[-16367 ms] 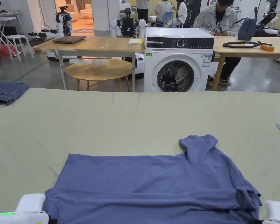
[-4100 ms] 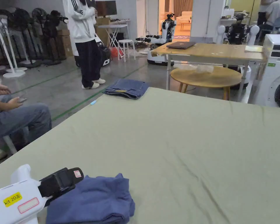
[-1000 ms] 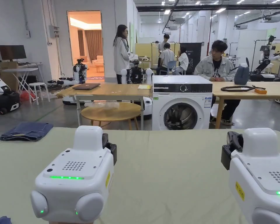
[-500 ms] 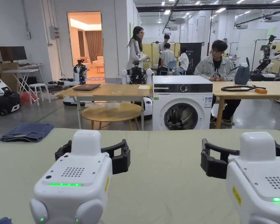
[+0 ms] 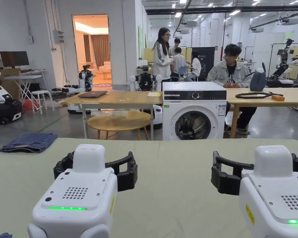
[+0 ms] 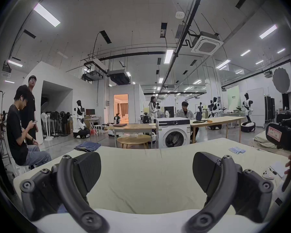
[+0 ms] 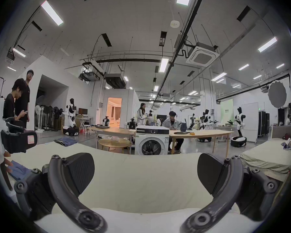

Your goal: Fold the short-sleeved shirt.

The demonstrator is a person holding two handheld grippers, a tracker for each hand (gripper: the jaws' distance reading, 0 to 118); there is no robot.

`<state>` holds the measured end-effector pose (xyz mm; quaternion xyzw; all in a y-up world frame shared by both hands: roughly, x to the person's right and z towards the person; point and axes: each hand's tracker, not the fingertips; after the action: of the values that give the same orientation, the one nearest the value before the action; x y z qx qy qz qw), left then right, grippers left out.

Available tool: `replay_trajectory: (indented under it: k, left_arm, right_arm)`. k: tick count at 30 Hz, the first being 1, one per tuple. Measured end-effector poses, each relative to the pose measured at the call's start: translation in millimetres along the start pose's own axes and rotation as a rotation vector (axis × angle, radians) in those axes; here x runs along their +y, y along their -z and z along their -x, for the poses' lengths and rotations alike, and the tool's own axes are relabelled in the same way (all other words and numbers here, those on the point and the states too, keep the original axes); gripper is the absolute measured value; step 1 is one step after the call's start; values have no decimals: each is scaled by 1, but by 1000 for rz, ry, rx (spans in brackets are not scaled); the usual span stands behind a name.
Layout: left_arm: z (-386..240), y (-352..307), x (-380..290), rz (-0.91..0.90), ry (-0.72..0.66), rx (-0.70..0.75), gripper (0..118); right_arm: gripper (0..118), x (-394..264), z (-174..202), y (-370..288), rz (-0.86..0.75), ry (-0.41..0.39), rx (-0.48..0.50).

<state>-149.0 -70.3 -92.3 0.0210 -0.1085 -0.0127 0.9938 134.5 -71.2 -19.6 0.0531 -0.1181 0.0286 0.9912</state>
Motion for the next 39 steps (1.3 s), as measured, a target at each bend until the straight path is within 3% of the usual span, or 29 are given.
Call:
replay_trajectory:
  k: [11, 16, 32, 39]
  left_arm:
    - [1, 0, -4, 18, -8, -1, 109]
    - [2, 1, -5, 39, -16, -10, 109]
    - [5, -2, 1, 37, -38, -12, 109]
    - [0, -1, 1, 40, -32, -24, 109]
  right_arm:
    - [118, 2, -5, 3, 81, 49, 23]
    - [118, 5, -7, 0, 122, 121, 110]
    - [118, 16, 0, -14, 149, 149, -2]
    - [118, 11, 1, -17, 145, 96, -74]
